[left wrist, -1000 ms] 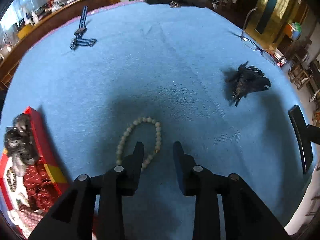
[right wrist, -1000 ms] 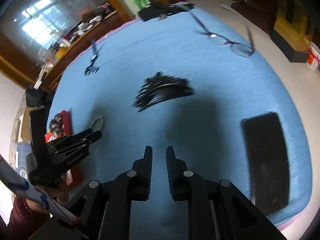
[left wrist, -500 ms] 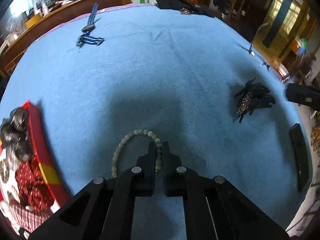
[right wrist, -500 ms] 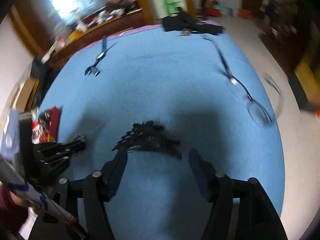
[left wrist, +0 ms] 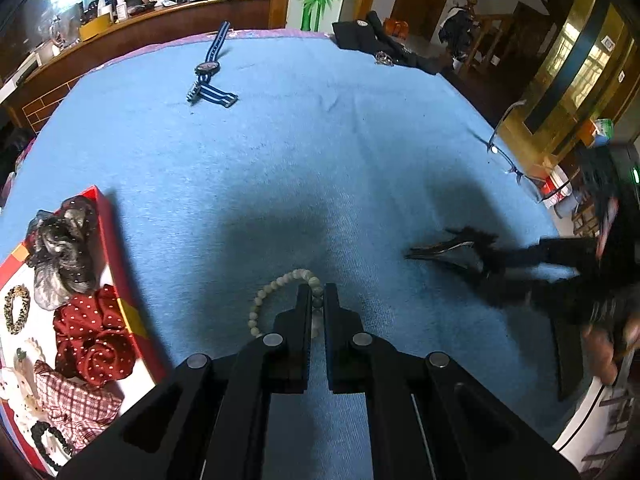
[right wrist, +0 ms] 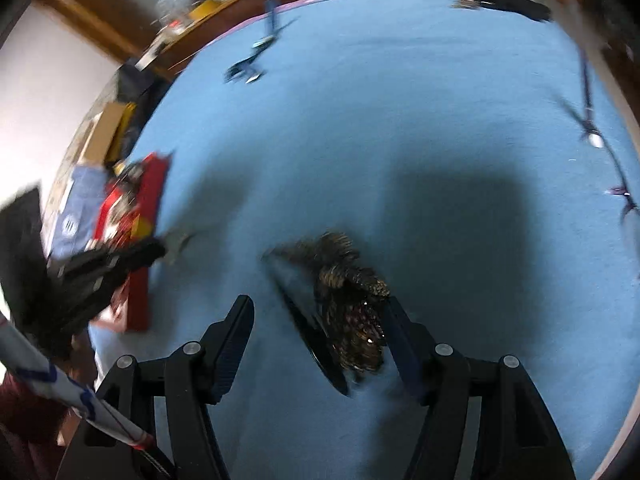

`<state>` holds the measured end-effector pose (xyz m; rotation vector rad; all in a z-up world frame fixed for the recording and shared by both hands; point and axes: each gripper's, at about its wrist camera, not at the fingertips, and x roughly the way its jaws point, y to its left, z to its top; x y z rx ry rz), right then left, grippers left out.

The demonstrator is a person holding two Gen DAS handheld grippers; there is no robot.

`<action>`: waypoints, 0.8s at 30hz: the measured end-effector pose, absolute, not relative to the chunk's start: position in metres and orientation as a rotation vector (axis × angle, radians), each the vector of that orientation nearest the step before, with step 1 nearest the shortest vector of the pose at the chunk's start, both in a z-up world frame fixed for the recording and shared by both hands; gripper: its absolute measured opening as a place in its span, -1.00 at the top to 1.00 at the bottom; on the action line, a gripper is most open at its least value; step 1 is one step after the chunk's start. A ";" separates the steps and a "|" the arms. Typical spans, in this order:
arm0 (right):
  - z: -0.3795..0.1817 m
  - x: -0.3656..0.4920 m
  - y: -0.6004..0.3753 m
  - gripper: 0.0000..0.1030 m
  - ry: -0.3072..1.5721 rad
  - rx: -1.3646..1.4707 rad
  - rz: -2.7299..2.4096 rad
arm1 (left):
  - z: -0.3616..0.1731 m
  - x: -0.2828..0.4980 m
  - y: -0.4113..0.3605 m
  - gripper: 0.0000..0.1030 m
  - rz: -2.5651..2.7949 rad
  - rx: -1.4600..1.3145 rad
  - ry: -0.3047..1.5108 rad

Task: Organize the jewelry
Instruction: 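Grasp the white bead bracelet with the left tool while the right tool grasps the black comb, then carry the bead bracelet and black comb into the box and open both tools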

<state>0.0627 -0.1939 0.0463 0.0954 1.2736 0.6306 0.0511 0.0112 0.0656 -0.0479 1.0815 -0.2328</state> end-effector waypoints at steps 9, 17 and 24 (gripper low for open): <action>0.033 0.052 -0.165 0.36 1.222 -0.134 0.446 | 0.074 0.043 0.019 0.91 -0.229 -0.061 1.067; 0.067 0.037 -0.154 0.51 1.160 -0.084 0.472 | 0.090 0.028 0.041 0.91 -0.207 -0.082 1.038; 0.102 0.007 -0.092 0.51 1.115 -0.078 0.612 | 0.110 0.000 0.084 0.91 -0.161 -0.124 1.003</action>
